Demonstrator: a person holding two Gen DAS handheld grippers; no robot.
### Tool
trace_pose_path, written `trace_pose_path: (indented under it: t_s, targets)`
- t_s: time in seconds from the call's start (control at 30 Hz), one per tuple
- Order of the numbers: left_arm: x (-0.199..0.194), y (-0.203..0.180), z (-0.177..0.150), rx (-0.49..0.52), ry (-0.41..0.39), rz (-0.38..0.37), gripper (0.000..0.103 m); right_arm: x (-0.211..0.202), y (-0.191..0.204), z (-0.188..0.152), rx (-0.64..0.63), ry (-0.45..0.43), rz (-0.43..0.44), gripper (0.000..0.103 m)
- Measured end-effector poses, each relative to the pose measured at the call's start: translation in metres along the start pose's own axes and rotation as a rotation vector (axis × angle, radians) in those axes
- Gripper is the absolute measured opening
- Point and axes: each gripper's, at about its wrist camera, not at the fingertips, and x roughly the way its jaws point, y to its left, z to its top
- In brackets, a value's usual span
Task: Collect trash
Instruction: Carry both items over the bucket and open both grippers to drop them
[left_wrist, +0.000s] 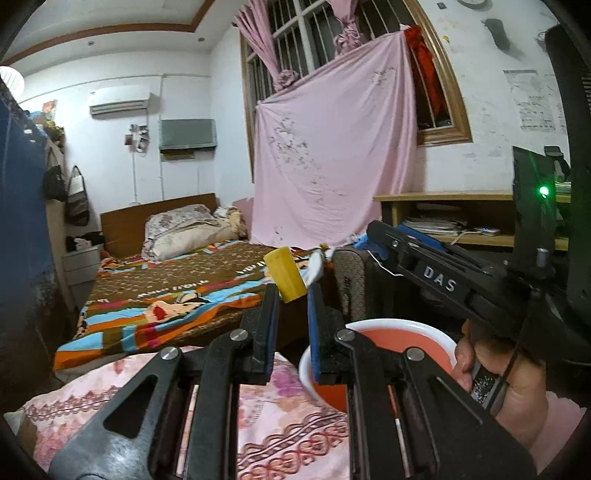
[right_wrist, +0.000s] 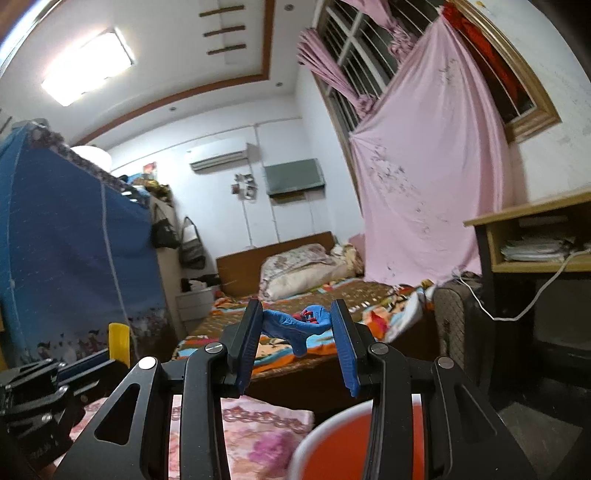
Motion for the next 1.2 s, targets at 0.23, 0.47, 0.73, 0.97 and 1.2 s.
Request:
trace_pose_path:
  t_s: [0.23, 0.47, 0.73, 0.97, 1.2]
  targets:
    - [0.022, -0.012, -0.007, -0.03, 0.061, -0.083, 0.0, 0.01, -0.027, -0.001, 0.056, 0.077, -0.053, 0.036]
    - [0.044, -0.027, -0.009, -0.033, 0.121, -0.143, 0.0, 0.016, -0.044, -0.008, 0.1, 0.15, -0.085, 0.036]
    - [0.063, -0.035, -0.01, -0.055, 0.182, -0.184, 0.0, 0.02, -0.054, -0.014, 0.138, 0.204, -0.104, 0.039]
    - [0.076, -0.031, -0.013, -0.107, 0.232, -0.209, 0.0, 0.024, -0.061, -0.018, 0.169, 0.25, -0.115, 0.039]
    - [0.08, -0.026, -0.018, -0.146, 0.254, -0.205, 0.001, 0.025, -0.059, -0.021, 0.178, 0.276, -0.118, 0.042]
